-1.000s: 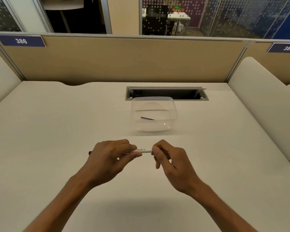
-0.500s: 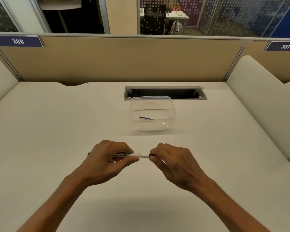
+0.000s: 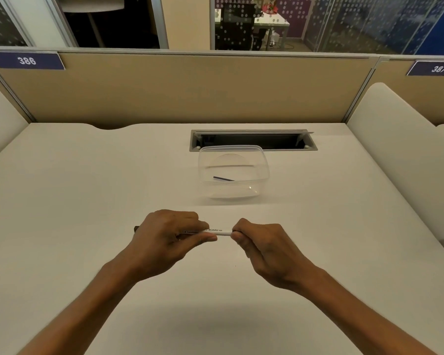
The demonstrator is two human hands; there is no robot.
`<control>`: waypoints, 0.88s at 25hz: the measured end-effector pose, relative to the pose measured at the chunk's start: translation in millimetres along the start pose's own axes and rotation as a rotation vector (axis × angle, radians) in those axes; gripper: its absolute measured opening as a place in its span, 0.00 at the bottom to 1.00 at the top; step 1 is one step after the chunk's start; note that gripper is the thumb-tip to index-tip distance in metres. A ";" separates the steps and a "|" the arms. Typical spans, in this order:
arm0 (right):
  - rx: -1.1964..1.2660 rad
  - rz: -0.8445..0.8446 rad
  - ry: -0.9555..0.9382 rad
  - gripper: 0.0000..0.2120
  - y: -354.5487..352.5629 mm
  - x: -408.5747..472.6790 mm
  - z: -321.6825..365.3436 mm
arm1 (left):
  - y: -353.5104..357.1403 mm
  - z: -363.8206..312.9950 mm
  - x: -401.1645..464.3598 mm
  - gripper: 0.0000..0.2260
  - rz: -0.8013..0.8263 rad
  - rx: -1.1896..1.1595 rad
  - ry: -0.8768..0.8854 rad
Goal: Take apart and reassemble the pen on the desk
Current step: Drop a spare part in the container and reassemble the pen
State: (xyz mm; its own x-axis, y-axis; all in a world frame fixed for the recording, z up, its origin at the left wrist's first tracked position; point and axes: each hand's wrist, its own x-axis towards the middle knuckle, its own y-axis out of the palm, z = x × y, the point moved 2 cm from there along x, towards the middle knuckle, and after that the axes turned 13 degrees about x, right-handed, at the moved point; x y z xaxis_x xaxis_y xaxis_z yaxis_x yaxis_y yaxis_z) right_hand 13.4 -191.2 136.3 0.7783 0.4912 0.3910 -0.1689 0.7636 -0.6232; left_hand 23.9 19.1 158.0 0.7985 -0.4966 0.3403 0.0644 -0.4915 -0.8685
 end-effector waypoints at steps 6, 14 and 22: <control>0.865 -0.025 0.530 0.21 10.4 9.6 -1.6 | -2.2 -5.5 3.6 0.12 -0.128 0.465 0.175; 0.201 -0.092 0.248 0.13 1.2 5.5 -3.8 | -3.2 -0.9 6.1 0.14 -0.112 0.308 0.087; -0.172 -0.022 -0.163 0.13 -9.6 8.7 0.0 | -6.4 2.5 4.9 0.12 -0.038 0.095 0.036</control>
State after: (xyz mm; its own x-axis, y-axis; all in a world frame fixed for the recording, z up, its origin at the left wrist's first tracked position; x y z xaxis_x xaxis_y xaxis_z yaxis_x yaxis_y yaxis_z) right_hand 21.8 -194.3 145.6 0.6706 0.5467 0.5015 -0.0360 0.6991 -0.7141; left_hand 28.9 21.6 164.3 0.7723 -0.5056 0.3847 0.1521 -0.4408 -0.8846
